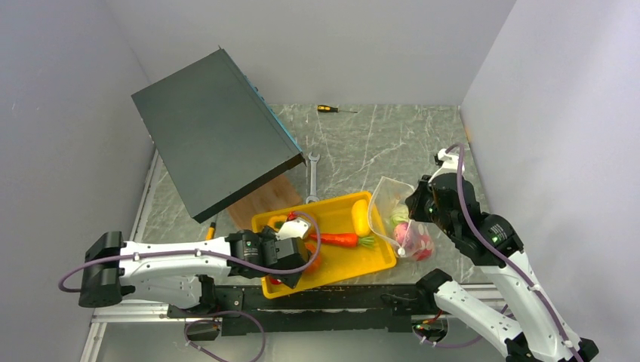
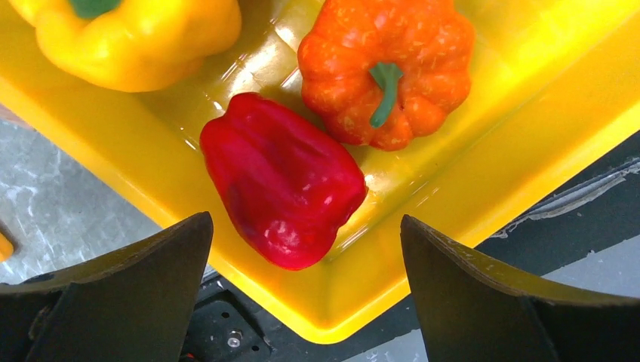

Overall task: Place the food in the zip-top bag and seal the zipper
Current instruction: Pick up the fake vegetable from the bin.

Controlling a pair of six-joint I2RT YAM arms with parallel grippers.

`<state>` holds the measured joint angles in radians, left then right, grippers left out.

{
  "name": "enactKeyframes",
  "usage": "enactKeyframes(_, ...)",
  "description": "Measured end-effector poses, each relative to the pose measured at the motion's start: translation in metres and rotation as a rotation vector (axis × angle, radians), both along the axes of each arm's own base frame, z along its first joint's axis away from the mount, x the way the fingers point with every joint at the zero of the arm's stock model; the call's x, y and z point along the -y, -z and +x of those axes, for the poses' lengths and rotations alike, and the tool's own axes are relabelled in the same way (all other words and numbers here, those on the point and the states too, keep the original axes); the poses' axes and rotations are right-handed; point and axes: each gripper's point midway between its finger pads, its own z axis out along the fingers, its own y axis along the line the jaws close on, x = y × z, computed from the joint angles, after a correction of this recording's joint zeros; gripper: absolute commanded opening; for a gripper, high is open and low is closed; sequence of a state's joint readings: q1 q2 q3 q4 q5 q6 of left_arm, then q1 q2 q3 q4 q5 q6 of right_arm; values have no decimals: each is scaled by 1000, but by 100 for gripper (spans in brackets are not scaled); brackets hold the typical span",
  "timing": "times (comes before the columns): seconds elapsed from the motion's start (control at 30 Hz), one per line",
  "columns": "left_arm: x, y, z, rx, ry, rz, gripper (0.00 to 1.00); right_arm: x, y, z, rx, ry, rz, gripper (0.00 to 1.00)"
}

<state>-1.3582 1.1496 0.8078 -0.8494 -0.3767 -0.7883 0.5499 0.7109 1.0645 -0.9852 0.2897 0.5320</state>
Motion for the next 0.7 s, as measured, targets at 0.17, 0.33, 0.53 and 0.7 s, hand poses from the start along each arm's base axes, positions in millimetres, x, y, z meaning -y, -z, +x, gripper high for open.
enactKeyframes(0.17,4,11,-1,-10,33,41,100,-3,0,1,-2,-9,6,0)
enactKeyframes(0.33,3,24,0,-17,43,104,98,-3,1,1,-4,-9,4,0)
enactKeyframes(0.53,-5,41,4,-18,23,212,77,-3,0,1,-3,-9,4,0)
enactKeyframes(0.7,-5,33,10,9,-5,242,58,-2,-1,0,2,-9,7,0)
